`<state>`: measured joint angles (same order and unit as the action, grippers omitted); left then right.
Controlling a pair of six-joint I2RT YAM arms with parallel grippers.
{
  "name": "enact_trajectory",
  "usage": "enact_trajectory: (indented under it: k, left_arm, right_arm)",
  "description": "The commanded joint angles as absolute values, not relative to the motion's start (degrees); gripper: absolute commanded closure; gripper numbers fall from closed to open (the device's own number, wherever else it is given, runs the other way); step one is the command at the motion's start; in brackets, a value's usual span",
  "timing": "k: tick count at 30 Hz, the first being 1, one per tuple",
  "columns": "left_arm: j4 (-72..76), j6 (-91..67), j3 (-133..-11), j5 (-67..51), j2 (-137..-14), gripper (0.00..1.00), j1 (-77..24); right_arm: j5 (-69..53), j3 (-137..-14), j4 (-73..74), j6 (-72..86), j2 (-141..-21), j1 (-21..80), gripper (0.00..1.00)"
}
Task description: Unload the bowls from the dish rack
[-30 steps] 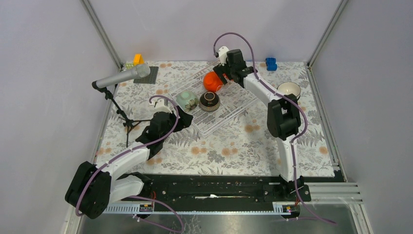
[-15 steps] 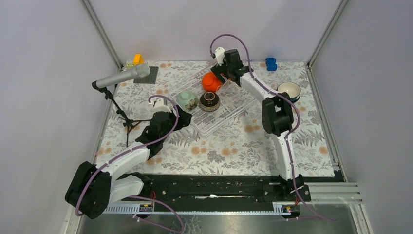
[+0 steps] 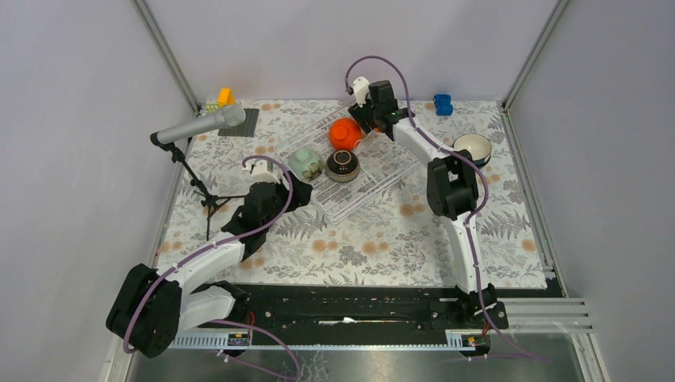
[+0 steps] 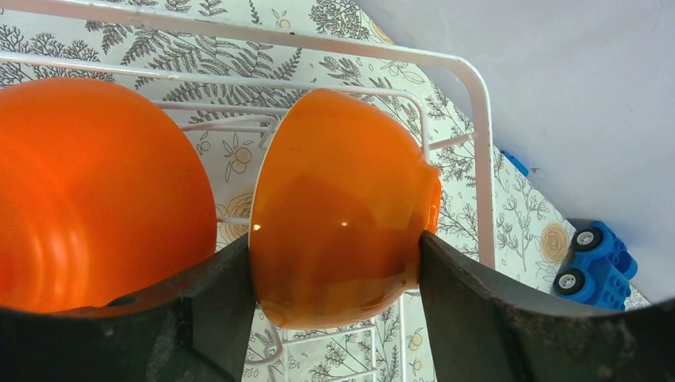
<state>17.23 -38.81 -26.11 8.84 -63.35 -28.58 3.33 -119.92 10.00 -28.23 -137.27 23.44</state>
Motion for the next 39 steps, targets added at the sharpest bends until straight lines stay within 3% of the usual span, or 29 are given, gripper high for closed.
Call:
enact_trajectory:
  k: [1, 8, 12, 20, 27, 39]
  left_arm:
    - [19.2, -37.8, -26.1, 9.8, -61.4, 0.24, -28.8]
    - [18.2, -38.4, -25.4, 10.0, -58.5, 0.24, -28.8]
    - [17.4, -38.8, -25.0, 9.5, -56.5, 0.24, -28.8]
    - [19.1, -38.9, -25.4, 6.1, -56.2, 0.22, -28.7]
    - [22.5, -40.7, -30.1, -1.1, -62.3, 0.23, -28.8]
    - [24.6, -44.8, -41.2, -6.8, -75.7, 0.23, -28.7]
  right_arm:
    - [4.4, -119.5, 8.7, -27.9, -131.8, 22.9, 0.46]
    - [13.8, -113.4, 2.7, -27.9, -121.8, 23.5, 0.56]
    - [12.4, -108.5, 2.1, -25.8, -114.8, 24.3, 0.58]
    - [-1.5, -94.9, 3.7, -5.5, -100.6, 24.5, 0.68]
    - [-11.1, -88.5, 3.6, 14.5, -98.3, 24.4, 0.8]
    - [-38.6, -75.2, -20.5, 40.3, -99.2, 24.0, 0.85]
